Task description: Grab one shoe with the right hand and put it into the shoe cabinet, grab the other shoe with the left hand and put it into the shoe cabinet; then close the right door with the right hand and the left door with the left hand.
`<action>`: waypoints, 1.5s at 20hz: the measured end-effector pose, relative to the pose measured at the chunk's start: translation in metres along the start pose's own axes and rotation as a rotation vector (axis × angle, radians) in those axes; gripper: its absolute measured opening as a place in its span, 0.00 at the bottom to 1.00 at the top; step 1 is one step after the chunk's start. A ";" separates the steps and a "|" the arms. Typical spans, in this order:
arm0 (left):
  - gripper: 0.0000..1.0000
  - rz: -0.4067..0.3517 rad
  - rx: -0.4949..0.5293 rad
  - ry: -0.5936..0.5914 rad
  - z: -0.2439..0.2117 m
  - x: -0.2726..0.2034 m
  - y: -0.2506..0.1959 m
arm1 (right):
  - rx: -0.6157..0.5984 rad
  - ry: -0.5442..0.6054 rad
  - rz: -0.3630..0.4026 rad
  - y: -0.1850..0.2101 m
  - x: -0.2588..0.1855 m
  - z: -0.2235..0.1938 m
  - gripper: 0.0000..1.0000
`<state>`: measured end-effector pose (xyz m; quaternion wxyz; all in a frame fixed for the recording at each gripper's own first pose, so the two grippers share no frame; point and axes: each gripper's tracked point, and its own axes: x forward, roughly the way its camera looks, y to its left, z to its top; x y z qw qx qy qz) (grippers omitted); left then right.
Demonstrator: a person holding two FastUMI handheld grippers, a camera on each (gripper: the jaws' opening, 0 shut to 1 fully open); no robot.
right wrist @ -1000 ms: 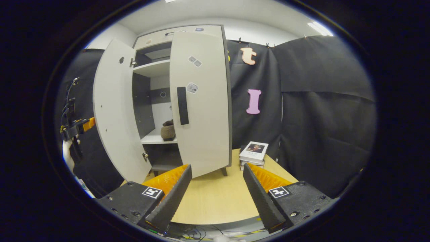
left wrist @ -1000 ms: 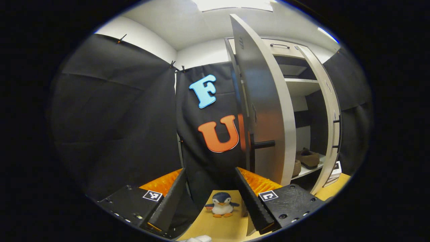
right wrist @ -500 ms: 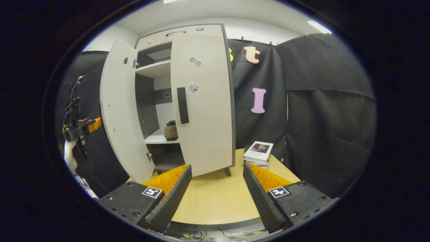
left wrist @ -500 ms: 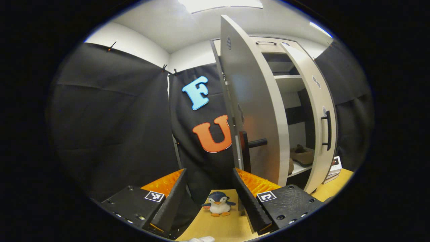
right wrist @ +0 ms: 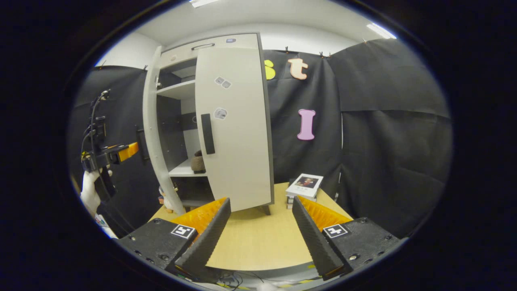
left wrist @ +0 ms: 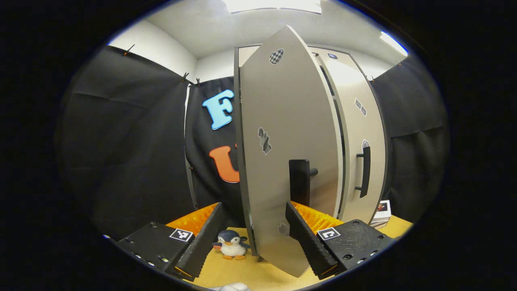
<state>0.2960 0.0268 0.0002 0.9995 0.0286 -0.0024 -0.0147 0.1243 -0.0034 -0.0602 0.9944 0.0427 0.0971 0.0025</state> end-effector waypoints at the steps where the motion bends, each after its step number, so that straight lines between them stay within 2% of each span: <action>1: 0.96 0.005 0.008 0.004 -0.001 -0.001 -0.003 | 0.000 -0.005 0.003 -0.003 -0.001 0.003 1.00; 7: 0.96 -0.005 0.027 0.020 -0.002 -0.023 -0.021 | 0.008 -0.001 0.032 -0.010 -0.001 0.005 1.00; 13: 0.96 -0.038 -0.052 0.055 0.002 -0.052 -0.038 | -0.006 -0.008 0.062 -0.004 0.002 0.015 1.00; 14: 1.00 -0.041 -0.062 0.057 0.002 -0.060 -0.040 | -0.005 -0.017 0.065 -0.003 0.003 0.017 1.00; 15: 0.96 -0.048 -0.070 0.058 0.003 -0.068 -0.044 | -0.004 -0.025 0.068 -0.001 0.003 0.020 1.00; 17: 0.96 -0.063 -0.081 0.064 0.003 -0.086 -0.051 | 0.000 -0.056 0.075 0.002 0.002 0.030 1.00; 25: 0.96 -0.073 -0.063 0.061 -0.009 -0.155 -0.071 | -0.048 -0.101 0.106 0.023 0.006 0.043 1.00; 30: 0.96 -0.078 -0.014 0.043 -0.011 -0.168 -0.077 | -0.067 -0.112 0.118 0.035 0.006 0.042 0.99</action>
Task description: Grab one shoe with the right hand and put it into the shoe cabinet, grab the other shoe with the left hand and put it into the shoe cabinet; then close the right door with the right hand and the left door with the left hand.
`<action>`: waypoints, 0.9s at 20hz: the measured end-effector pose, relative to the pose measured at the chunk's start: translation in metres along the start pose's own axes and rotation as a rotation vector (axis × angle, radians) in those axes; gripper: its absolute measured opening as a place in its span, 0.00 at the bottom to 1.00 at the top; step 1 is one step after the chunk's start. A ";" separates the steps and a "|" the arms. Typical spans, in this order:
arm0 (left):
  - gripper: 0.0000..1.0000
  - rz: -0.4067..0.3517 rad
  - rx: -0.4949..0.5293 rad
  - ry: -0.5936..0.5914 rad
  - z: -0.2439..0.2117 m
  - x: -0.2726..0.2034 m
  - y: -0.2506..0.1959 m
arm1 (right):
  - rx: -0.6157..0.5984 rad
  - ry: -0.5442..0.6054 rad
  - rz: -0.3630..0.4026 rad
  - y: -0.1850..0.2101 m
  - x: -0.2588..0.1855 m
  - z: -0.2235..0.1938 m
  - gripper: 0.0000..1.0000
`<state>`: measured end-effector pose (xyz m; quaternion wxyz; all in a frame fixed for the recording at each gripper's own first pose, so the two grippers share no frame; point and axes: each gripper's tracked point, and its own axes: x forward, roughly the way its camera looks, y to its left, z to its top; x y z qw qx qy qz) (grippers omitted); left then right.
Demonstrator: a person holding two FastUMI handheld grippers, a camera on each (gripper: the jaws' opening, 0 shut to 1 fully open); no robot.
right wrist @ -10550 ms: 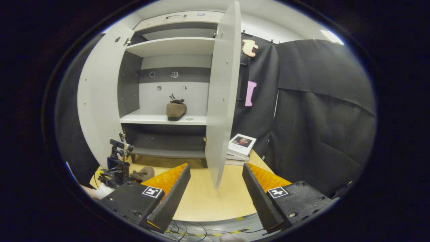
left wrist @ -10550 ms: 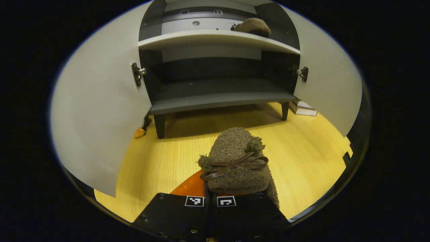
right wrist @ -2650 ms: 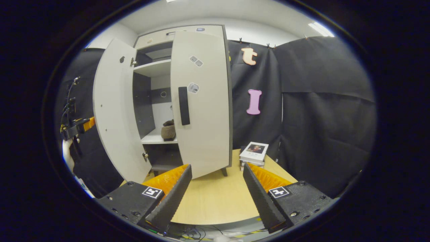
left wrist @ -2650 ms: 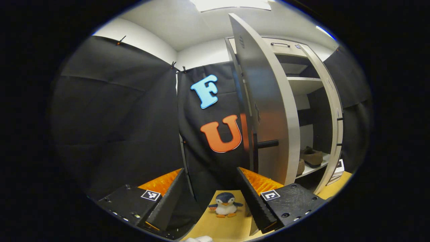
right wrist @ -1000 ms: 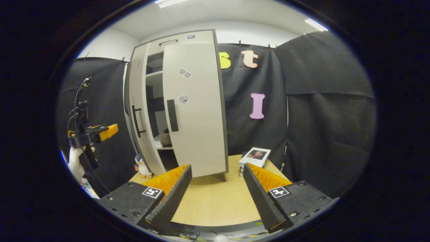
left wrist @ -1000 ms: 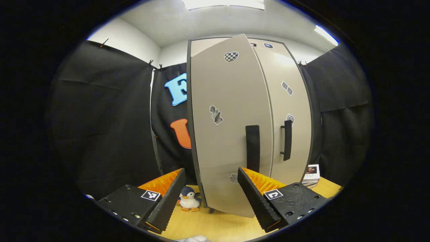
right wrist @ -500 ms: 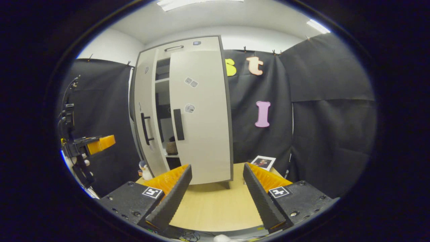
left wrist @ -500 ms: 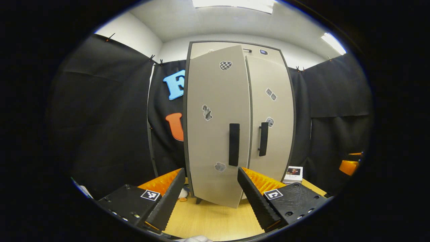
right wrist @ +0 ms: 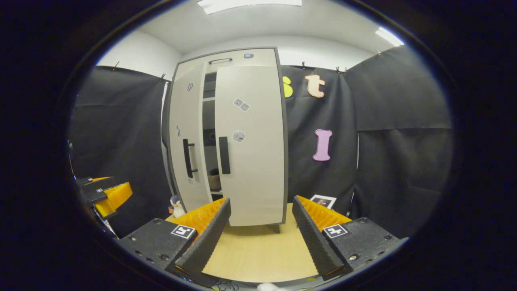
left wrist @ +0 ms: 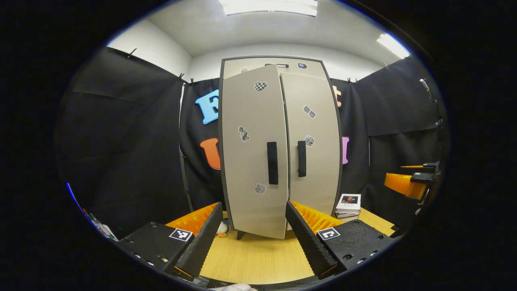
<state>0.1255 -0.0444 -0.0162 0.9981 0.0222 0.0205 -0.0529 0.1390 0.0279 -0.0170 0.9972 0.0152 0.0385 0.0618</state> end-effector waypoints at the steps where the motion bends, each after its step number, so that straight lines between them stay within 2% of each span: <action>1: 0.96 -0.004 0.001 0.002 -0.001 0.000 -0.001 | -0.002 -0.004 0.002 0.001 -0.001 0.001 1.00; 18: 0.96 -0.013 -0.022 0.013 0.000 0.006 0.013 | 0.006 -0.010 -0.038 0.008 -0.005 -0.001 1.00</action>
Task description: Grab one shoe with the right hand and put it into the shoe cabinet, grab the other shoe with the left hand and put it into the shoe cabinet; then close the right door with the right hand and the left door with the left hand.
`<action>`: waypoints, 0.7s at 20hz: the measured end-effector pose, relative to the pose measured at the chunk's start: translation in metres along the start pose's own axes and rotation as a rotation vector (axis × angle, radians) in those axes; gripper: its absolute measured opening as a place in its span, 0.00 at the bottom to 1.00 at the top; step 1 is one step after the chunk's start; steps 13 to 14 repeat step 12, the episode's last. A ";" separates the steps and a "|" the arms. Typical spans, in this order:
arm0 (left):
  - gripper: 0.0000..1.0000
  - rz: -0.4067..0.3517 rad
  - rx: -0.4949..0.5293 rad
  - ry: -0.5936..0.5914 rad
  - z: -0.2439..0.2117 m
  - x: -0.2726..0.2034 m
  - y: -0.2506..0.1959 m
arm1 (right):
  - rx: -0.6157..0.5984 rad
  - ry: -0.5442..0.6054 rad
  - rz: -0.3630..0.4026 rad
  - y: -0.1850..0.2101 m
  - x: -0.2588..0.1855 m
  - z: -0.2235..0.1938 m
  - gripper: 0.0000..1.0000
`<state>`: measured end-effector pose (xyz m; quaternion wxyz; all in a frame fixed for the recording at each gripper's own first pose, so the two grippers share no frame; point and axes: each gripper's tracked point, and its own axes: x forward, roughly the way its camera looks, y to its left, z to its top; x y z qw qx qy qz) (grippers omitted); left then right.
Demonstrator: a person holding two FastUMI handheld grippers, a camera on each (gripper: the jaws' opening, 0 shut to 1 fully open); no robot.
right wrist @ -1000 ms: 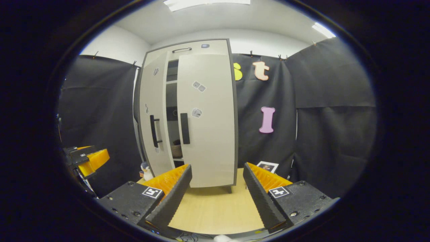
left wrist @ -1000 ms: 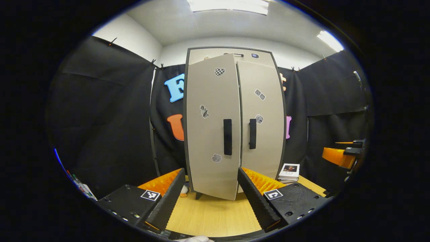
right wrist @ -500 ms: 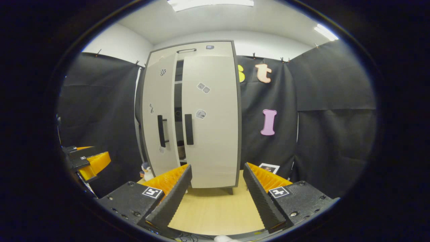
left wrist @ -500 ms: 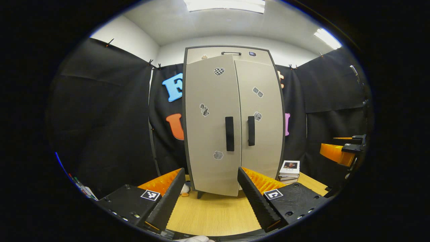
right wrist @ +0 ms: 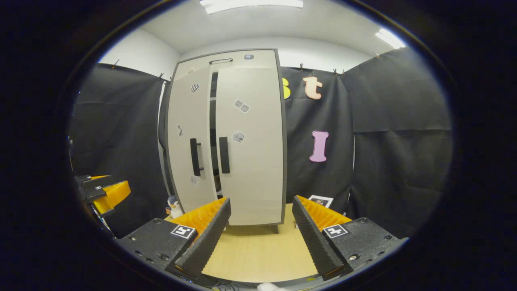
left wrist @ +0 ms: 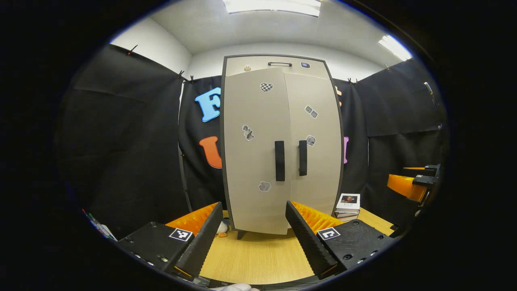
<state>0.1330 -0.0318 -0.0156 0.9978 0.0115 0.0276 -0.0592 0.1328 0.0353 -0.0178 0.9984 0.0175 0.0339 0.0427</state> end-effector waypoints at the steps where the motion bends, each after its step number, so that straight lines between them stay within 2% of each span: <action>1: 0.96 -0.001 0.000 0.000 0.000 0.000 0.001 | -0.001 0.001 0.005 0.002 0.001 0.000 1.00; 14: 0.96 -0.007 0.002 0.000 -0.001 0.005 0.008 | -0.005 -0.001 0.014 0.015 0.005 0.001 1.00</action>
